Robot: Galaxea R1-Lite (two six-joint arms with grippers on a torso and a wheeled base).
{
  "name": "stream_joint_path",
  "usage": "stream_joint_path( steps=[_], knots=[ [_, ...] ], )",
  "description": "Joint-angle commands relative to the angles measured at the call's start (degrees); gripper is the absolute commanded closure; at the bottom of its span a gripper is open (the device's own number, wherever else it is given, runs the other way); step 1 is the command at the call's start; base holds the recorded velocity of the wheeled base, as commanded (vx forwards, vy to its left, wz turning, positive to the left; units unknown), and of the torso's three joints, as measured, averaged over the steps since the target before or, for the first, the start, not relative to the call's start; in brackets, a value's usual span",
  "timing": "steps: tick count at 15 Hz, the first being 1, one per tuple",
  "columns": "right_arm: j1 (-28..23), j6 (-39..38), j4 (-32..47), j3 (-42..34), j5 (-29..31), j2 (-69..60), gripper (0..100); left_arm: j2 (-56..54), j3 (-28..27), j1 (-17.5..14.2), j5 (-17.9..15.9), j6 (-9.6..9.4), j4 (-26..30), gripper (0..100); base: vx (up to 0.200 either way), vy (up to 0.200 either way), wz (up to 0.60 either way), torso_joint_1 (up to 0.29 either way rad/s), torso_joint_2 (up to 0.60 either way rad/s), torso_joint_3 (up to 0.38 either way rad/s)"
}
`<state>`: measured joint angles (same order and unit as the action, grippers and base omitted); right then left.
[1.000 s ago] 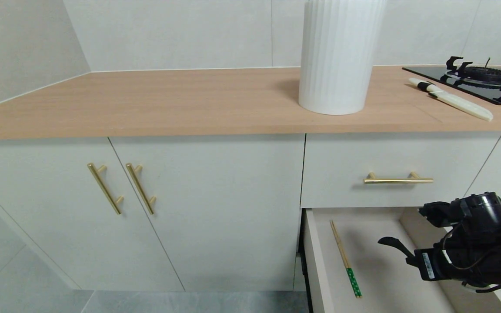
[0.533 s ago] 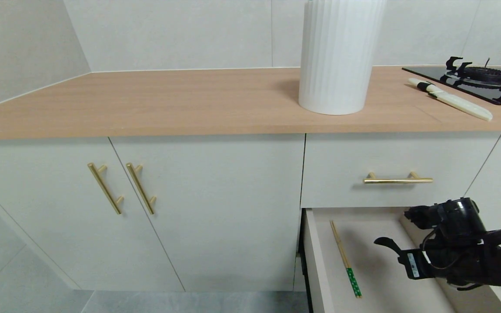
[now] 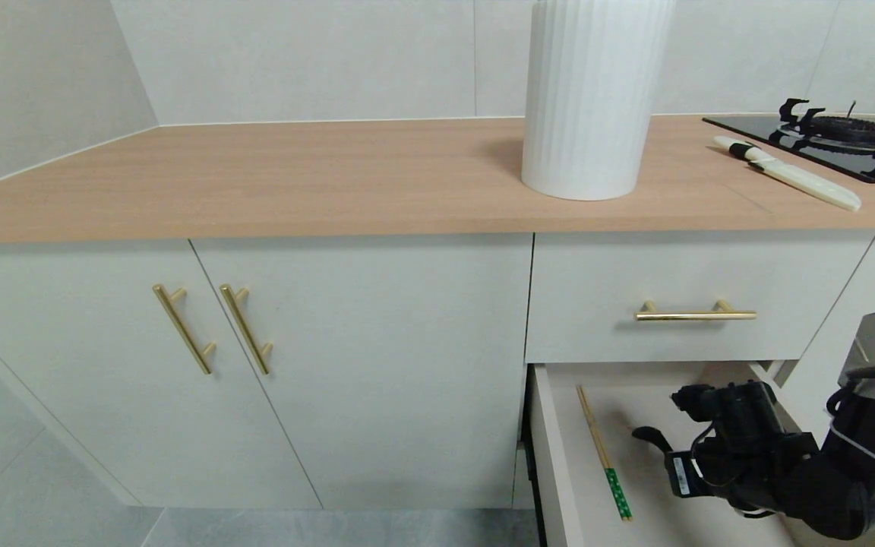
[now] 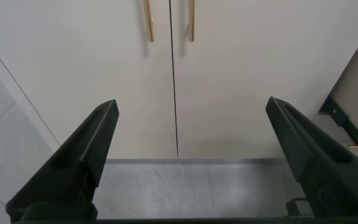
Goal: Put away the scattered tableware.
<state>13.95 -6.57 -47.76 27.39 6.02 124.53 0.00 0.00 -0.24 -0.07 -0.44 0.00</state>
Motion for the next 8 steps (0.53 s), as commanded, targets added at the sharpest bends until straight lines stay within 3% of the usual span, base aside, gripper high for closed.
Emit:
stream_joint_path(
  steps=[1,8],
  knots=[
    [0.03,-0.02,-0.05,0.03,-0.05,2.91,100,0.00,0.00,-0.02,-0.01,0.00,0.00,0,0.000,0.000,0.00,0.000,0.00,0.000],
    [-0.06,-0.11,-1.72,-0.06,0.04,3.18,100,0.00,0.00,-0.02,-0.01,0.00,0.00,0,0.000,0.000,0.00,0.000,0.00,0.000]
  ],
)
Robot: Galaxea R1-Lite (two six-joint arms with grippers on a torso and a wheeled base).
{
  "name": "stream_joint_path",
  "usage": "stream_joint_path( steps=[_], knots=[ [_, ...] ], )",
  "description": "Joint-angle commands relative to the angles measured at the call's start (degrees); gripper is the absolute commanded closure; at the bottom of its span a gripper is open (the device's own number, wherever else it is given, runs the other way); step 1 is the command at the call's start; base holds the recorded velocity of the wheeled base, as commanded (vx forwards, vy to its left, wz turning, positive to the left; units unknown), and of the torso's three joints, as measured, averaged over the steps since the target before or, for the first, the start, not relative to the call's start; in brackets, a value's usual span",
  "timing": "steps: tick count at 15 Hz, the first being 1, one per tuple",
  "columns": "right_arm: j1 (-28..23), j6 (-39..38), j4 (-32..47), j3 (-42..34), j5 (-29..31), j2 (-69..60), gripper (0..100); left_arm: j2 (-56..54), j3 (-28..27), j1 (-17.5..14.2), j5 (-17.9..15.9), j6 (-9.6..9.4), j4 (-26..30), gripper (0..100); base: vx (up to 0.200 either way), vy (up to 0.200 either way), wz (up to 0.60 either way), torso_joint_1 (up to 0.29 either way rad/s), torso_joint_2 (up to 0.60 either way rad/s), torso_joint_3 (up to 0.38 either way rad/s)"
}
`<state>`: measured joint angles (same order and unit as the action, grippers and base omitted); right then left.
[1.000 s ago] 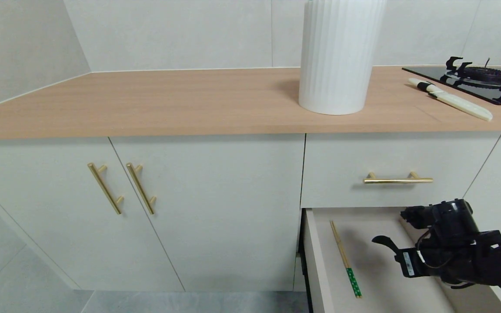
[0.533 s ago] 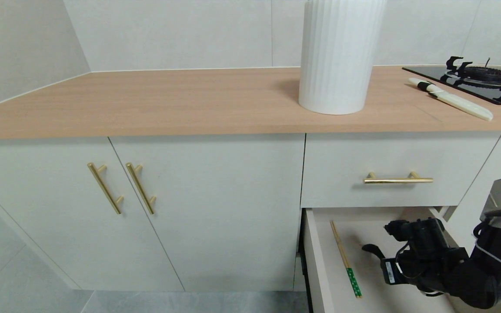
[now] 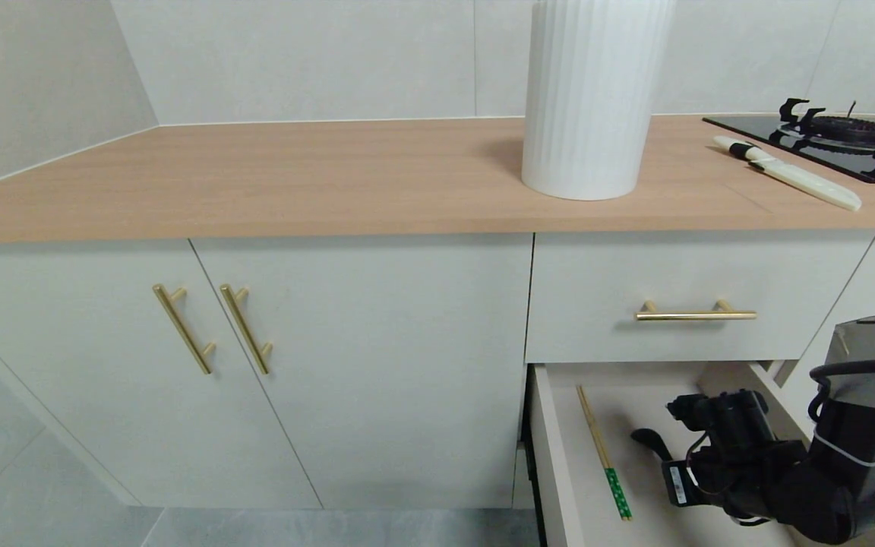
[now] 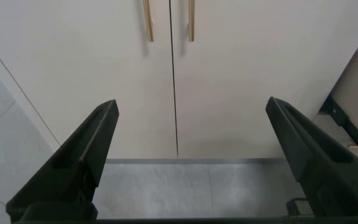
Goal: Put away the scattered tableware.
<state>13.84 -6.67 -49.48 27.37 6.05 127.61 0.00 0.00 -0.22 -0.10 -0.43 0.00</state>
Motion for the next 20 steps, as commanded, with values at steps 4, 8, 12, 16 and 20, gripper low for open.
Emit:
stream_joint_path(
  steps=[4,8,12,16,20],
  knots=[
    [0.05,-0.01,0.00,-0.12,0.02,-0.17,100,0.00,0.00,-0.04,0.01,-0.01,0.00,0,0.000,0.000,0.00,0.000,0.00,0.000],
    [0.05,-0.01,-0.44,-0.65,0.02,-1.14,0,0.00,0.00,-0.04,0.01,-0.01,0.00,0,0.000,0.000,0.00,0.000,0.00,0.000],
    [0.05,0.16,-0.79,-3.29,0.02,-7.64,0,0.00,0.00,-0.04,0.01,-0.01,0.00,0,0.000,0.000,0.00,0.000,0.00,0.000],
    [0.14,0.43,2.55,-4.78,0.11,-17.40,0,0.00,0.00,-0.04,0.01,-0.01,0.00,0,0.000,0.000,0.00,0.000,0.00,0.000],
    [3.39,0.43,16.96,-3.90,0.28,-31.72,0,0.00,0.00,-0.04,0.01,-0.01,0.00,0,0.000,0.000,0.00,0.000,0.00,0.000]
  ],
)
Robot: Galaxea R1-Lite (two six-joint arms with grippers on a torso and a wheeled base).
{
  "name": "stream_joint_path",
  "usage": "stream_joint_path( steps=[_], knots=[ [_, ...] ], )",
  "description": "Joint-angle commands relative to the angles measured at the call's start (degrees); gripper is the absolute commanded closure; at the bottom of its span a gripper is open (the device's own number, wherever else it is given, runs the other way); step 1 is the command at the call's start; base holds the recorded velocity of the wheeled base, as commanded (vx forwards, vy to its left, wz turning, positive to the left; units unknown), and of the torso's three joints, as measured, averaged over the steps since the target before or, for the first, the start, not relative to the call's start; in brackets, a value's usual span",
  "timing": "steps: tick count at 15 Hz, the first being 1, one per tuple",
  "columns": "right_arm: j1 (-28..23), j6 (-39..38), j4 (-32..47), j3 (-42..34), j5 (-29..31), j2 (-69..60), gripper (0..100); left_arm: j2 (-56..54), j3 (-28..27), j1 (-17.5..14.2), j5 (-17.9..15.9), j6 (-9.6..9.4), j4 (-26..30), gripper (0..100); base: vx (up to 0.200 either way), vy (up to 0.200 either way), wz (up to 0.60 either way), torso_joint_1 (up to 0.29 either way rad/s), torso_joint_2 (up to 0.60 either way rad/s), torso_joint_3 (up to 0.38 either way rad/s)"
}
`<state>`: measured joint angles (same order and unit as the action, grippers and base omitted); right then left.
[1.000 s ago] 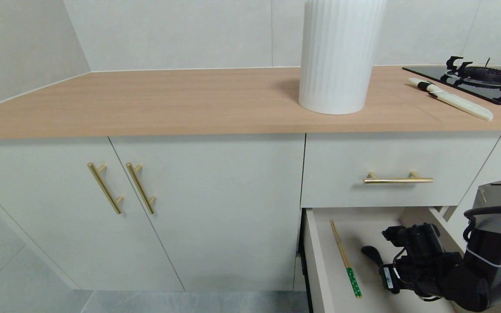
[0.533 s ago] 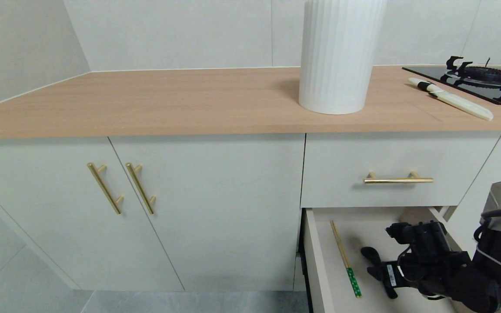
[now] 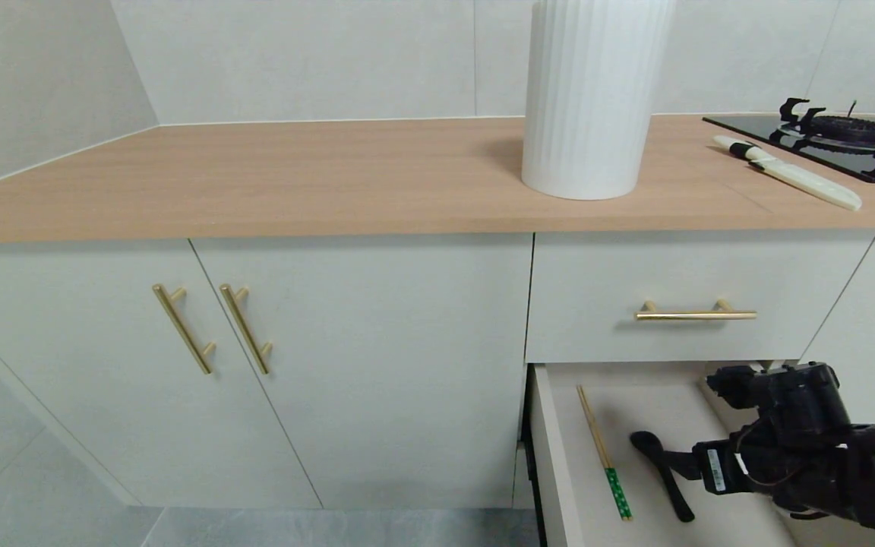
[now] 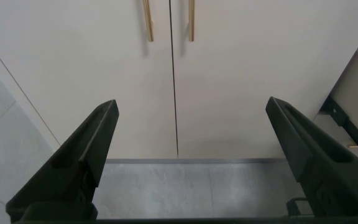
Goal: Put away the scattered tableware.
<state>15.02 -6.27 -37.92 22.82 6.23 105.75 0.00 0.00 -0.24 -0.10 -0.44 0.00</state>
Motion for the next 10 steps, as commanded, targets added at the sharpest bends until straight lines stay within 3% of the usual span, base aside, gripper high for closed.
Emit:
stream_joint_path(
  steps=[1,4,10],
  knots=[
    [3.17,-0.15,9.27,1.44,0.01,-13.29,0,0.00,0.00,-0.02,0.01,0.09,0.00,0,0.000,0.000,0.00,0.000,0.00,0.000],
    [5.72,-0.77,18.50,1.52,0.01,-21.38,0,0.00,0.00,-0.02,0.01,0.26,0.00,0,0.000,0.000,0.00,0.000,0.00,0.000],
    [7.31,-0.59,30.01,3.02,0.01,-29.02,0,0.00,0.00,-0.02,0.01,0.26,0.00,0,-0.200,0.000,0.00,0.002,0.00,0.005]
  ],
)
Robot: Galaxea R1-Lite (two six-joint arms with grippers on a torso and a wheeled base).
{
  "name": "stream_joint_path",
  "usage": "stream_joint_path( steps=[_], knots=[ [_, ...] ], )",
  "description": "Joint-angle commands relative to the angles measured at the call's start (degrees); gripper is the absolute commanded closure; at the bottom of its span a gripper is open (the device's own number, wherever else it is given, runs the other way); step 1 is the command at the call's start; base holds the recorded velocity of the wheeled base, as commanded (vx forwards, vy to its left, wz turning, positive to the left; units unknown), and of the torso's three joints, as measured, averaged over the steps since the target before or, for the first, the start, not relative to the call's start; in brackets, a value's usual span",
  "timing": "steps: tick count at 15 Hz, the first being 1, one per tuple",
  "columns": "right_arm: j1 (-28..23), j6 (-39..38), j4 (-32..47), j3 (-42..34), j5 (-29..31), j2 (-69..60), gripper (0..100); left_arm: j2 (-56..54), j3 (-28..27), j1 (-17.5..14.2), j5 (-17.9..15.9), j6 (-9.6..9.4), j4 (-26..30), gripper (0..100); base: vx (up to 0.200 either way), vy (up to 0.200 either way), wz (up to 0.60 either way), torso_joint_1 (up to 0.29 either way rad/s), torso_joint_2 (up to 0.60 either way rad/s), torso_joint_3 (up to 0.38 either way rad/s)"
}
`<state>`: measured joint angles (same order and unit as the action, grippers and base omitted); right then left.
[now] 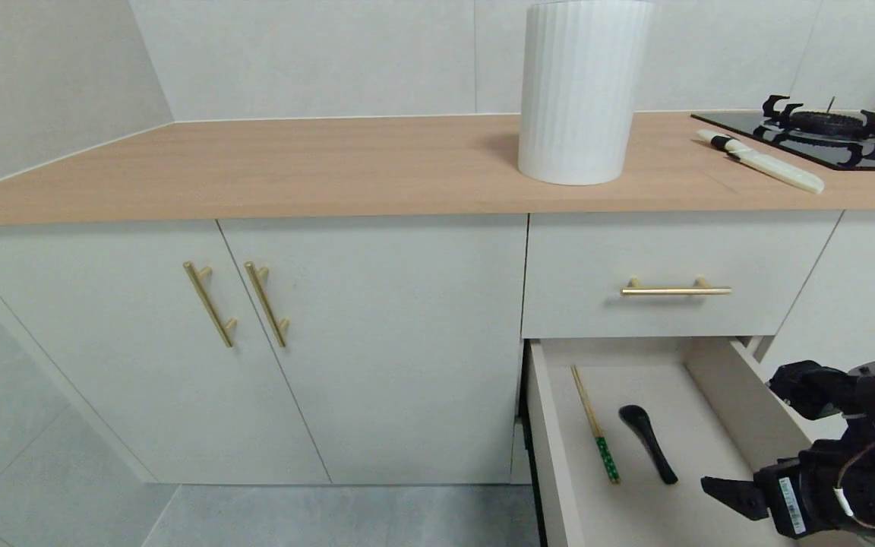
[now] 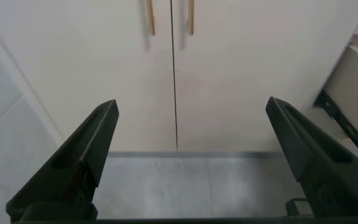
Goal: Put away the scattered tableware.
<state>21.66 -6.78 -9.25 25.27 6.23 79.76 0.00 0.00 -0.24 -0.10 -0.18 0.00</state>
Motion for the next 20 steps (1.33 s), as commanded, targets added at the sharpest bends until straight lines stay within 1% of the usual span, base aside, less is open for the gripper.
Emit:
stream_joint_path(
  steps=[1,3,4,5,7,8,9,13,19,20],
  knots=[
    [1.19,0.01,4.68,1.80,0.01,-4.35,0,0.00,0.00,-0.02,0.01,0.01,0.00,0,0.000,0.000,0.00,0.000,0.00,0.000],
    [1.28,-0.08,11.63,4.44,0.01,-5.93,0,0.00,0.00,-0.02,0.01,-0.08,0.00,0,0.000,0.000,0.00,0.000,0.00,0.000],
    [1.28,-0.17,16.37,6.37,-0.16,-6.81,0,0.00,0.00,-0.02,0.01,-0.08,0.00,0,0.000,0.000,0.00,0.000,0.00,0.000],
    [1.28,-0.25,23.32,9.36,-0.25,-7.17,0,0.00,0.00,-0.02,0.01,-0.08,0.00,0,0.000,0.000,0.00,0.000,0.00,0.000],
    [1.63,-0.25,33.69,13.40,-0.87,-7.52,0,0.00,0.00,-0.02,0.01,-0.08,0.00,0,0.000,0.000,0.00,0.000,0.00,0.000],
    [2.33,-0.25,37.64,14.63,-1.31,-7.17,0,0.00,0.00,-0.02,0.01,-0.08,0.00,0,0.000,0.000,0.00,0.000,0.00,0.000],
    [2.42,-0.25,39.75,15.16,-1.57,-6.73,0,0.00,0.00,-0.02,0.01,-0.08,0.00,0,0.000,0.000,0.00,0.000,0.00,0.000],
    [2.51,-0.25,39.93,15.07,-1.57,-6.55,0,0.00,0.00,-0.02,0.01,0.01,0.00,0,0.000,0.000,0.00,0.000,0.00,0.000],
    [2.77,-0.25,40.28,14.72,-1.66,-4.62,0,0.00,0.00,-0.02,0.01,0.01,0.00,0,-0.200,0.000,0.00,0.005,0.00,0.002],
    [2.77,-0.25,40.10,14.63,-1.66,-3.47,0,0.00,0.00,-0.02,0.01,-0.08,0.00,0,-0.200,-0.200,0.00,0.007,0.00,0.002]
  ],
)
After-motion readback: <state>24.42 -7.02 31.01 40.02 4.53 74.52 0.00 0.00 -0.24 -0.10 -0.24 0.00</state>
